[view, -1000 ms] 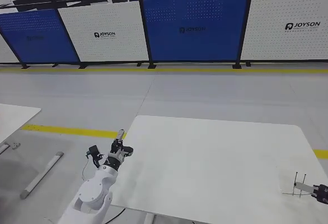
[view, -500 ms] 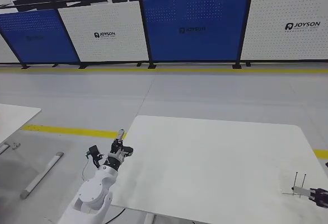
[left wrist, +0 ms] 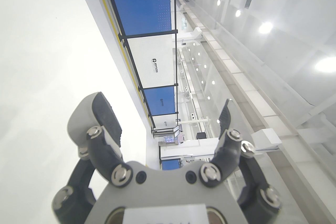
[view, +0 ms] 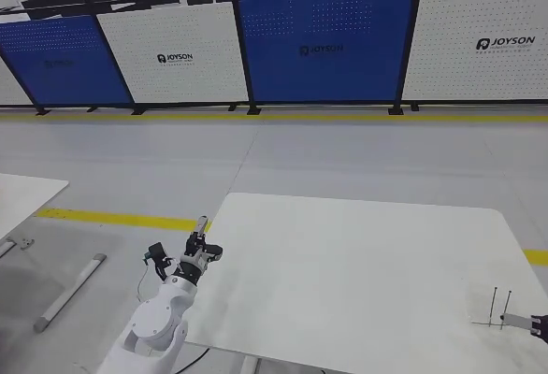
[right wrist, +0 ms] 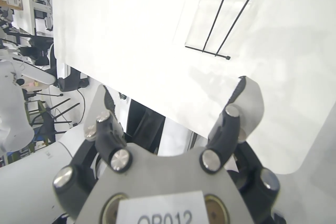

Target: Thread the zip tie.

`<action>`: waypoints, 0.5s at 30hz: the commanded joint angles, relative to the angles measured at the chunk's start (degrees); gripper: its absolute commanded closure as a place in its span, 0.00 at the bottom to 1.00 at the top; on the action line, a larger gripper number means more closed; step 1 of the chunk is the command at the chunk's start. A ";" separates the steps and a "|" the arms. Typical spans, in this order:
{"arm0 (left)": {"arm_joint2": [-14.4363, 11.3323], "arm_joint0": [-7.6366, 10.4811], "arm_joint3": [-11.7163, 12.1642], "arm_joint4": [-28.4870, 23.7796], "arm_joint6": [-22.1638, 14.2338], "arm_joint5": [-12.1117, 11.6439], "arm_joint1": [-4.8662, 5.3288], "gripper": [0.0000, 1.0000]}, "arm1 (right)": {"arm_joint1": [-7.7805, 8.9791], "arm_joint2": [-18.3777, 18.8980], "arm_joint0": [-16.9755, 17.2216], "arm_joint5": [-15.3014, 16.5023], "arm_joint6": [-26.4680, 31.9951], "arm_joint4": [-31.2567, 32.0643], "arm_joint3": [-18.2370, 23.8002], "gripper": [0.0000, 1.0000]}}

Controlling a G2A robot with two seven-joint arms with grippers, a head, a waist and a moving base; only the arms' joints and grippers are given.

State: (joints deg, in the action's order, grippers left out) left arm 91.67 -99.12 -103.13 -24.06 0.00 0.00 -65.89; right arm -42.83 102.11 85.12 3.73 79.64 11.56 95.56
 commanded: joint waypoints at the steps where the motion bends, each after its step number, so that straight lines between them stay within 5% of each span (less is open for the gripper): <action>1: 0.00 0.00 0.00 0.00 0.00 0.00 0.00 0.00 | 0.01 -0.01 0.00 0.00 0.00 0.00 0.00 0.00; 4: 0.00 0.00 0.00 0.00 0.00 0.00 0.00 0.00 | -0.03 -1.27 -0.16 1.78 0.00 -3.57 -1.48 0.00; 15: 0.00 0.00 0.00 0.00 0.00 0.00 0.00 0.00 | 1.74 -11.53 -8.99 -1.88 0.00 -5.23 -12.22 0.00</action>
State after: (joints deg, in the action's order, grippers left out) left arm 91.67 -99.12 -103.13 -24.06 0.00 0.00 -65.89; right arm -41.22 91.39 77.01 2.37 79.64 6.48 84.37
